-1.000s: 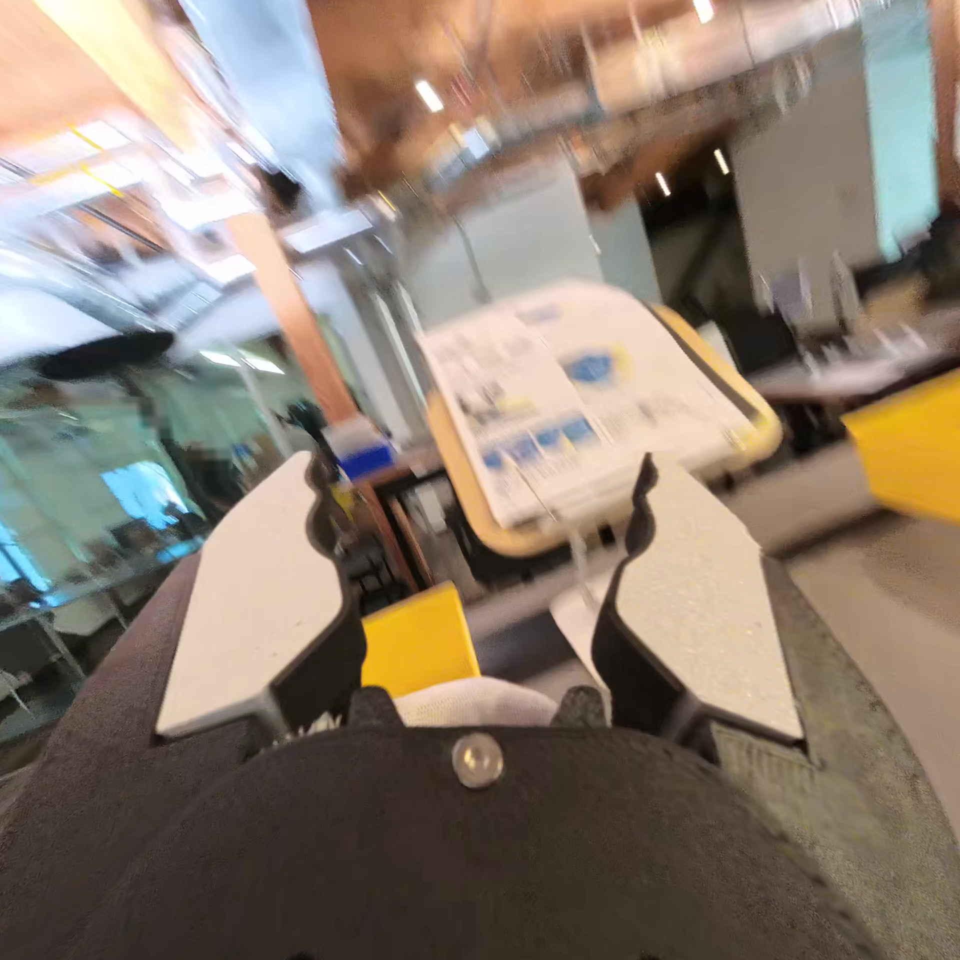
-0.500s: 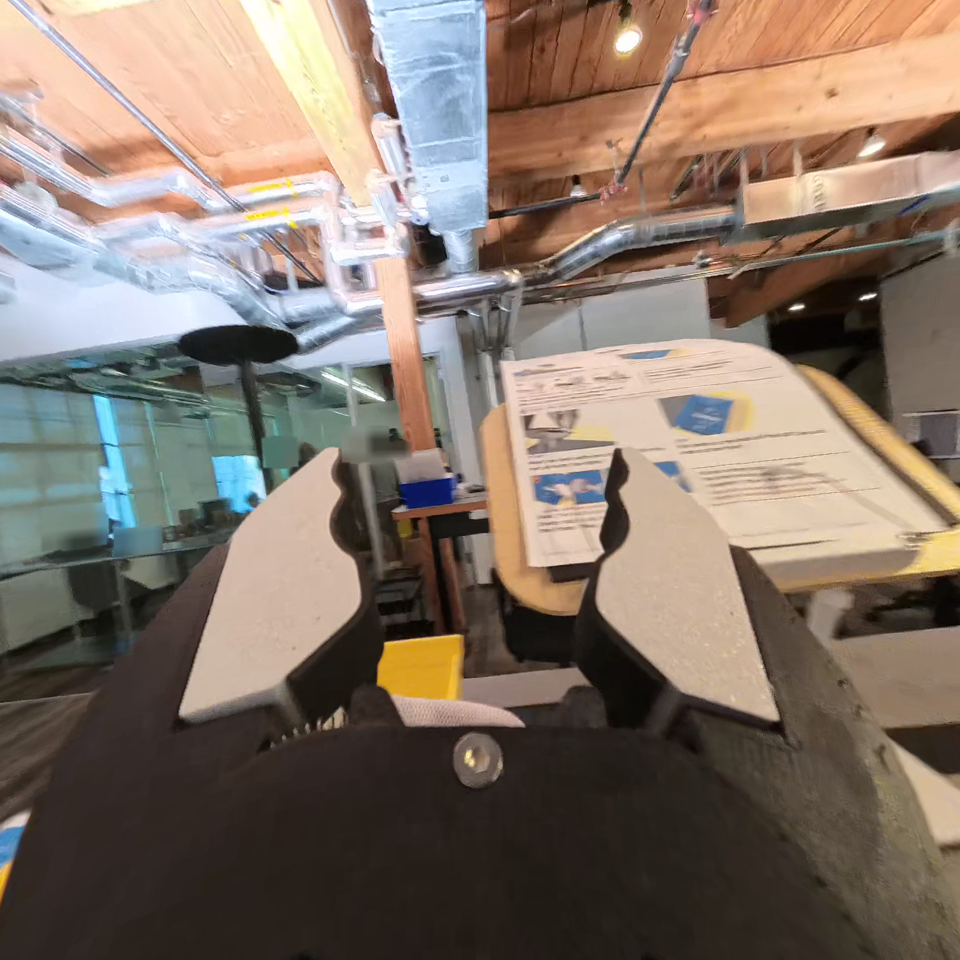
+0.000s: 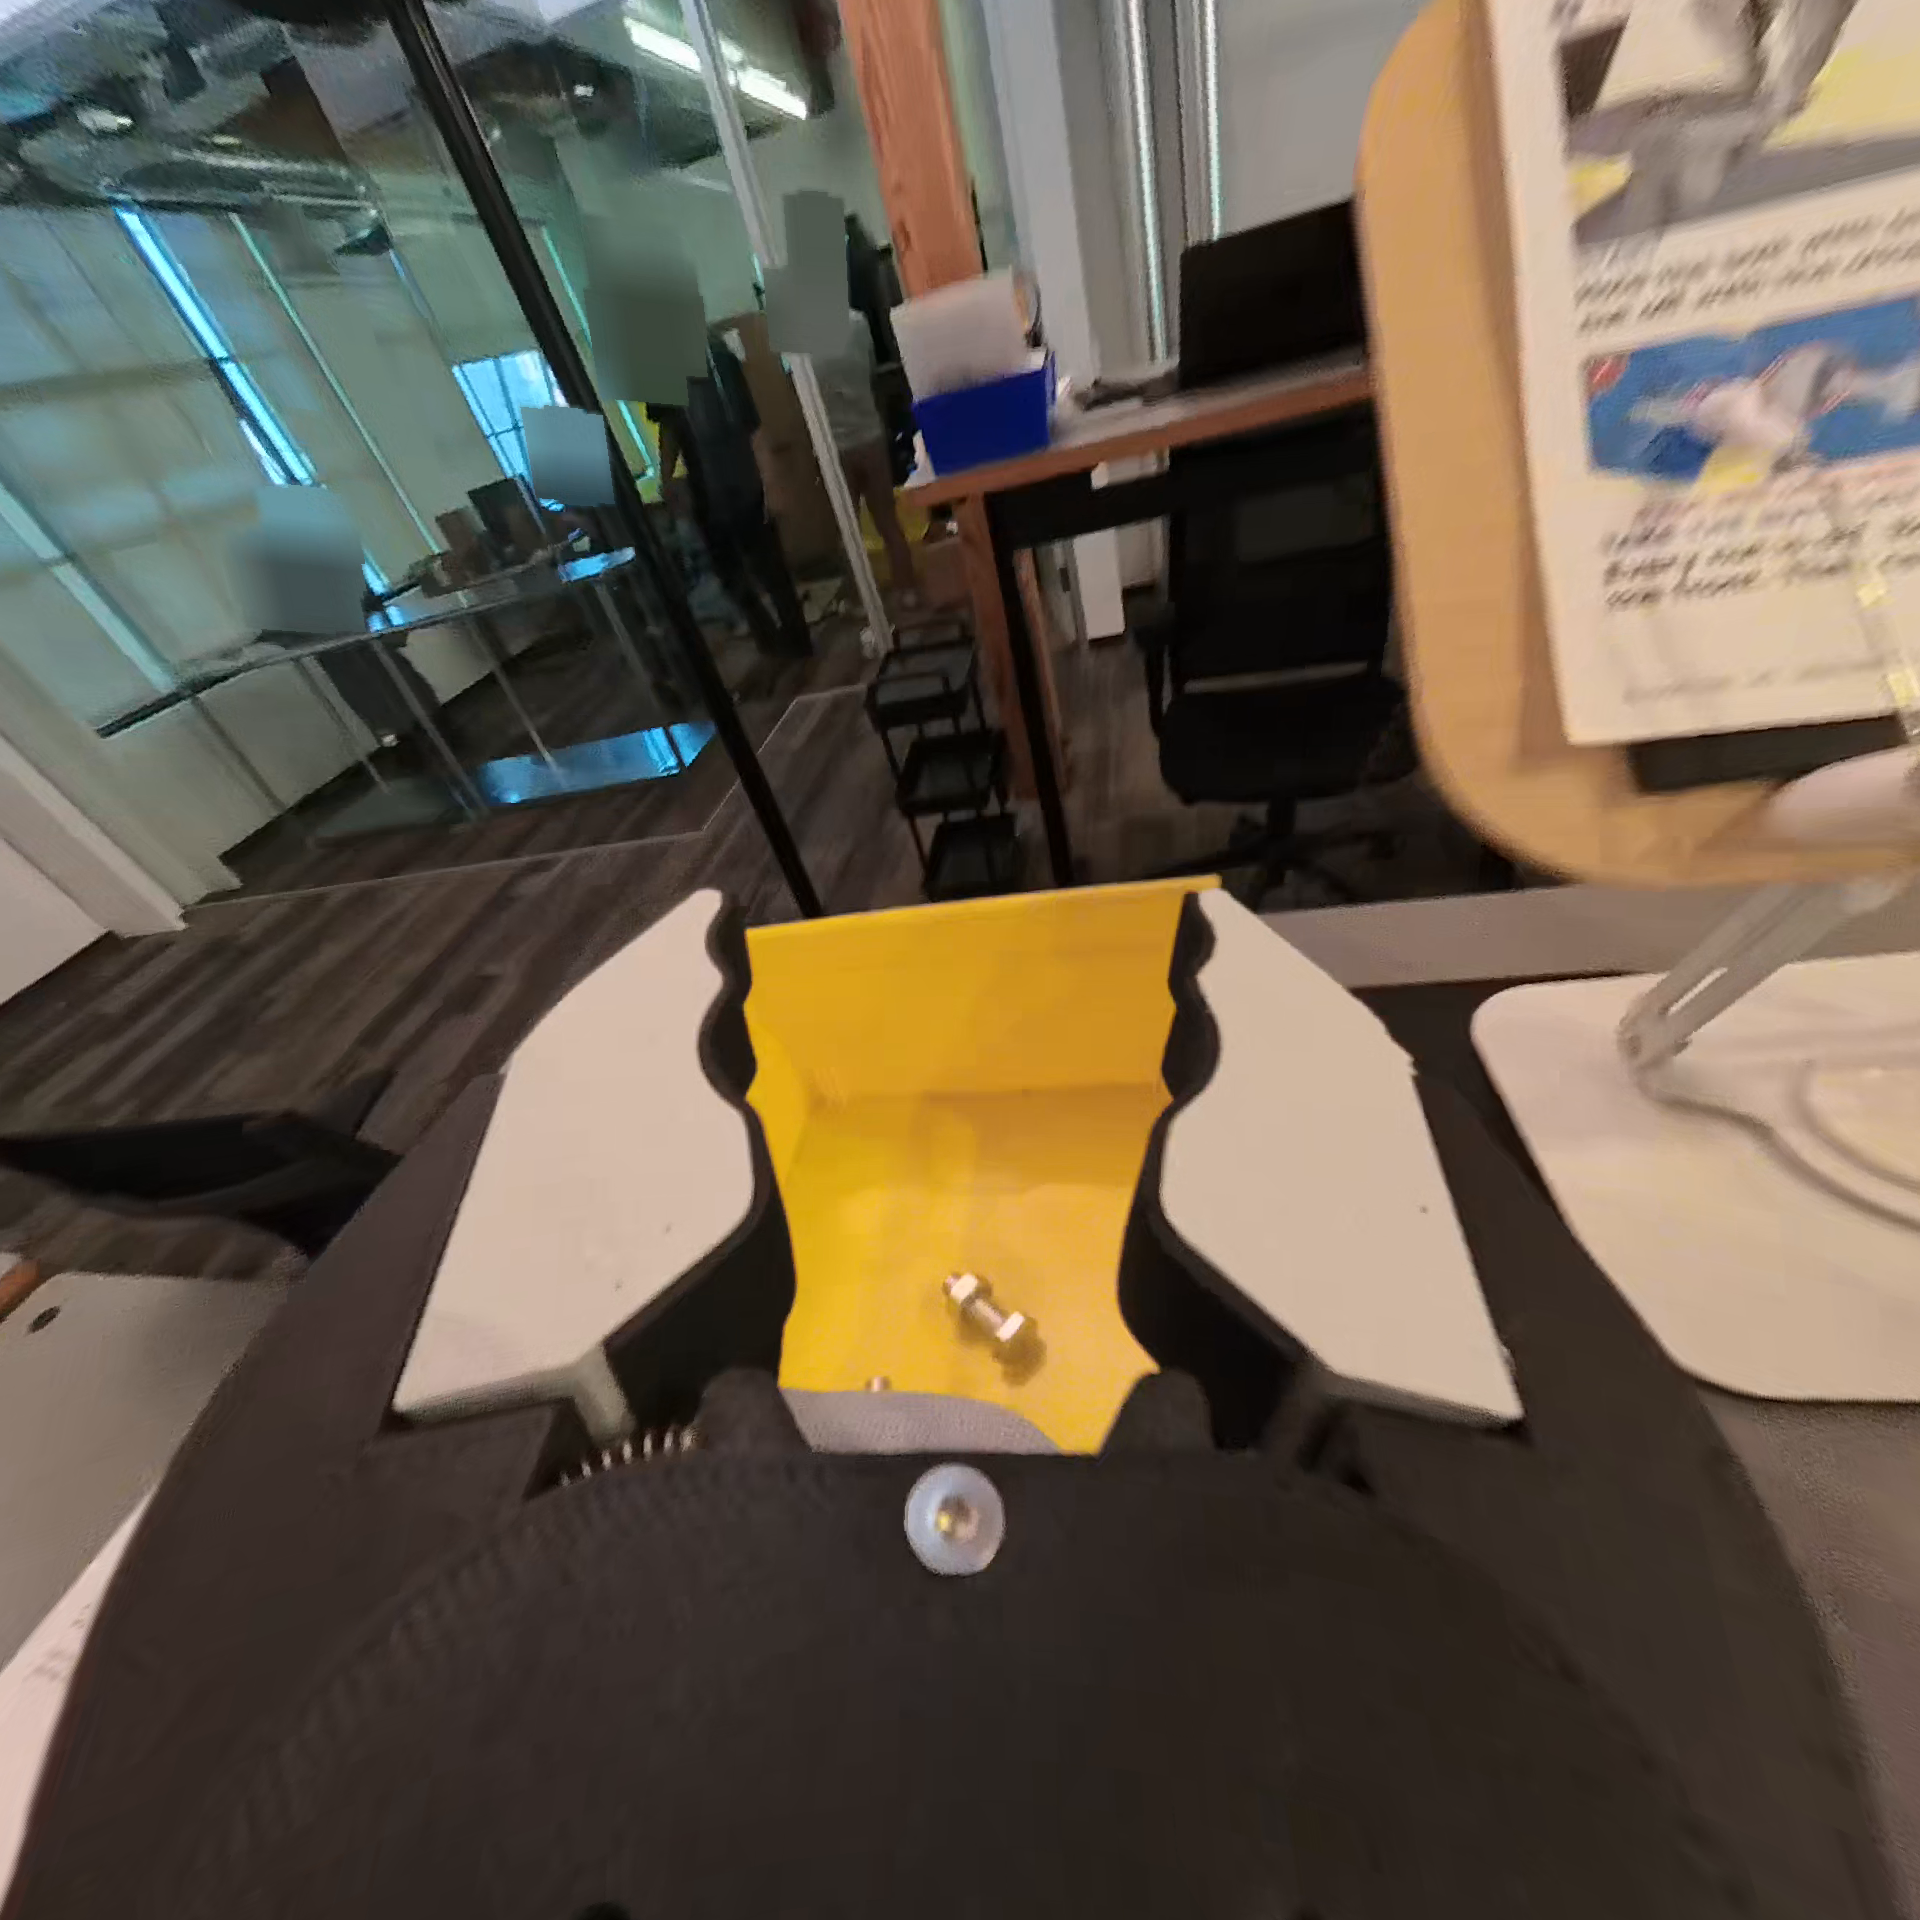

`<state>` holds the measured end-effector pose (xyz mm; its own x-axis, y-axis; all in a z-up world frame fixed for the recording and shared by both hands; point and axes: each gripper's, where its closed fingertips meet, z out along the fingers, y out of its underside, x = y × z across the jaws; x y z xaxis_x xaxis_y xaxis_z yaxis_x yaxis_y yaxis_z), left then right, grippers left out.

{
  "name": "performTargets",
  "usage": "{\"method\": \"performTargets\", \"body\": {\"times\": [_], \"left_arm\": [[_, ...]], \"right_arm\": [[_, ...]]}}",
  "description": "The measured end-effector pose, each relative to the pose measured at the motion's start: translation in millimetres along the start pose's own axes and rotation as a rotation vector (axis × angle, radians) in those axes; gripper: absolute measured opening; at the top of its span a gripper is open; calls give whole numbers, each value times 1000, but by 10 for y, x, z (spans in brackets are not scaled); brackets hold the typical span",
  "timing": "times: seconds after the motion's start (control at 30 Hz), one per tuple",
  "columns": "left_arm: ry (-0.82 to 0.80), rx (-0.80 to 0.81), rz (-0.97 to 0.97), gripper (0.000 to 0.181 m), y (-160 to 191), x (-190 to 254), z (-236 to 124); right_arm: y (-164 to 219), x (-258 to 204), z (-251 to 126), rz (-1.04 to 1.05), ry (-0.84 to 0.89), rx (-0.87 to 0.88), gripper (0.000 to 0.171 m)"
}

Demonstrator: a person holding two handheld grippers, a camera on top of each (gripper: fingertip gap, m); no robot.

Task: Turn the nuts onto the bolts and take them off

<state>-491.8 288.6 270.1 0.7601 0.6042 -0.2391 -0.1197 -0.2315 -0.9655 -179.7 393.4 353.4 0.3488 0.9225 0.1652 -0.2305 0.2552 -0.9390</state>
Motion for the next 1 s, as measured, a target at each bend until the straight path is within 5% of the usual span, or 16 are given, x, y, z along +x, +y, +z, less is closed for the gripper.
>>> {"method": "performTargets", "body": {"times": [0.2,0.33,0.5,0.57,1.0], "left_arm": [[157,-166,1,75,331,146,198],[89,-245,57,82,536,-92,258],[157,-440,67,77,1036,-133,328],[195,-530,86,61,1274,-86,353],[323,-948,52,65,2062,39,341]], "right_arm": [[286,-241,145,-97,-41,-114,59],[344,-380,169,-150,-67,-149,60],[613,-227,91,-148,-58,-225,58],[642,-163,59,-127,-54,-234,57],[901,-93,39,-47,-73,-288,52]]}}
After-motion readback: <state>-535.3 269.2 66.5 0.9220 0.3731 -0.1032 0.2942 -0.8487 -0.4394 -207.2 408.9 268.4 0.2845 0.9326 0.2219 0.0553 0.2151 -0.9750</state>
